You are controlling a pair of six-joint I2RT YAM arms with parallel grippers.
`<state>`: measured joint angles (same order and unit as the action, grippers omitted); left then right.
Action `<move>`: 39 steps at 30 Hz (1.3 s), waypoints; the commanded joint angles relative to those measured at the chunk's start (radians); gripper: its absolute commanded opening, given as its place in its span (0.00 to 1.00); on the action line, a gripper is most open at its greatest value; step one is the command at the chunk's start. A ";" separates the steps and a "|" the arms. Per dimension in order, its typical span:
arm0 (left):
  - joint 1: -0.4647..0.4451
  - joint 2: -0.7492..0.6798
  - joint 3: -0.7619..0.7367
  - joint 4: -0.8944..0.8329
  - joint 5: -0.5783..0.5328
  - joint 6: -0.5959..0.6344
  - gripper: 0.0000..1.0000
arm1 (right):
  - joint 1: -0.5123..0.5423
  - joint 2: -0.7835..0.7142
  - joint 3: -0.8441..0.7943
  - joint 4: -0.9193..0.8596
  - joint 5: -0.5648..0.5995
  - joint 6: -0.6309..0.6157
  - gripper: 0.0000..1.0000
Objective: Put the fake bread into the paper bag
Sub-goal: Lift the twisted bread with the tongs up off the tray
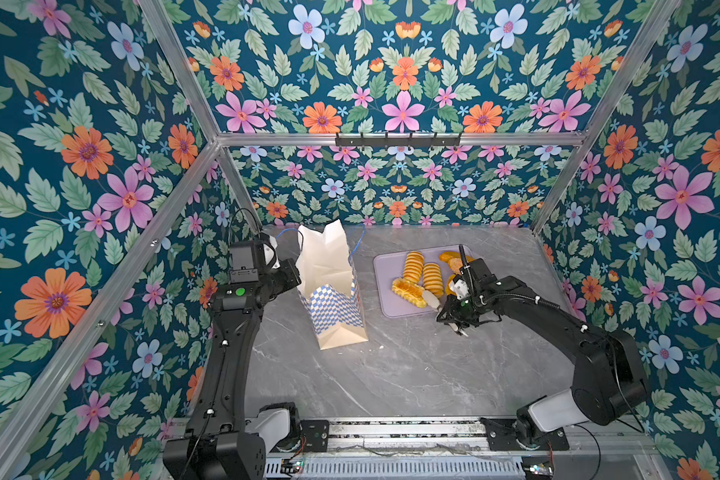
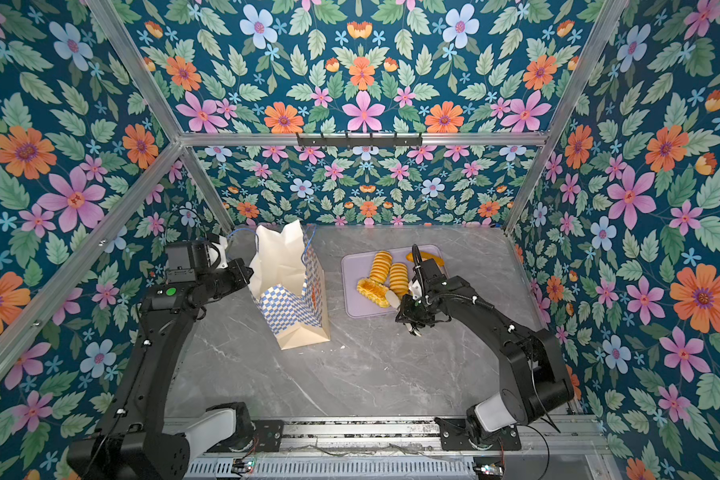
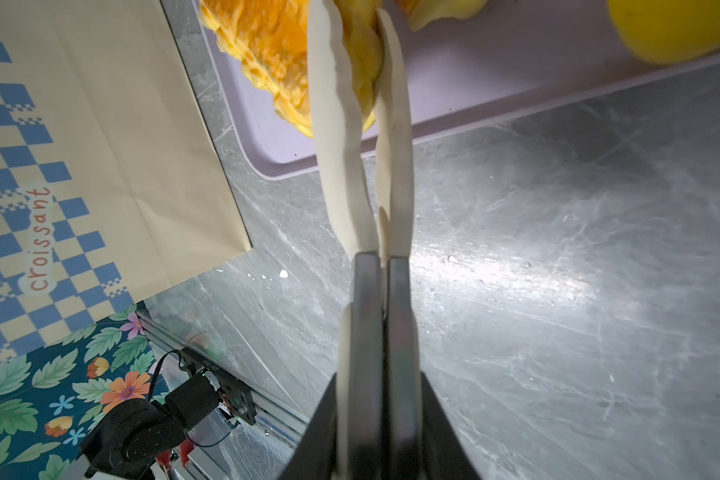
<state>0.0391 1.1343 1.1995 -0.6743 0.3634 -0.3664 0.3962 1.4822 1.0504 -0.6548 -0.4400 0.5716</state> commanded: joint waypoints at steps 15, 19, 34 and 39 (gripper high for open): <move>0.001 -0.007 0.018 -0.001 -0.007 -0.010 0.44 | 0.001 -0.098 0.017 -0.035 0.008 0.014 0.18; 0.001 -0.010 0.019 -0.001 -0.005 -0.011 0.46 | 0.001 -0.117 0.029 -0.045 0.004 0.019 0.18; 0.001 -0.026 0.026 -0.011 -0.003 -0.014 0.35 | 0.001 -0.180 0.069 -0.065 -0.002 0.036 0.18; 0.001 -0.033 0.026 -0.014 -0.005 -0.014 0.31 | 0.001 -0.198 0.088 -0.071 -0.003 0.045 0.18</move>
<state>0.0391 1.1069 1.2190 -0.6891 0.3630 -0.3855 0.3962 1.2968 1.1225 -0.7406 -0.4339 0.6025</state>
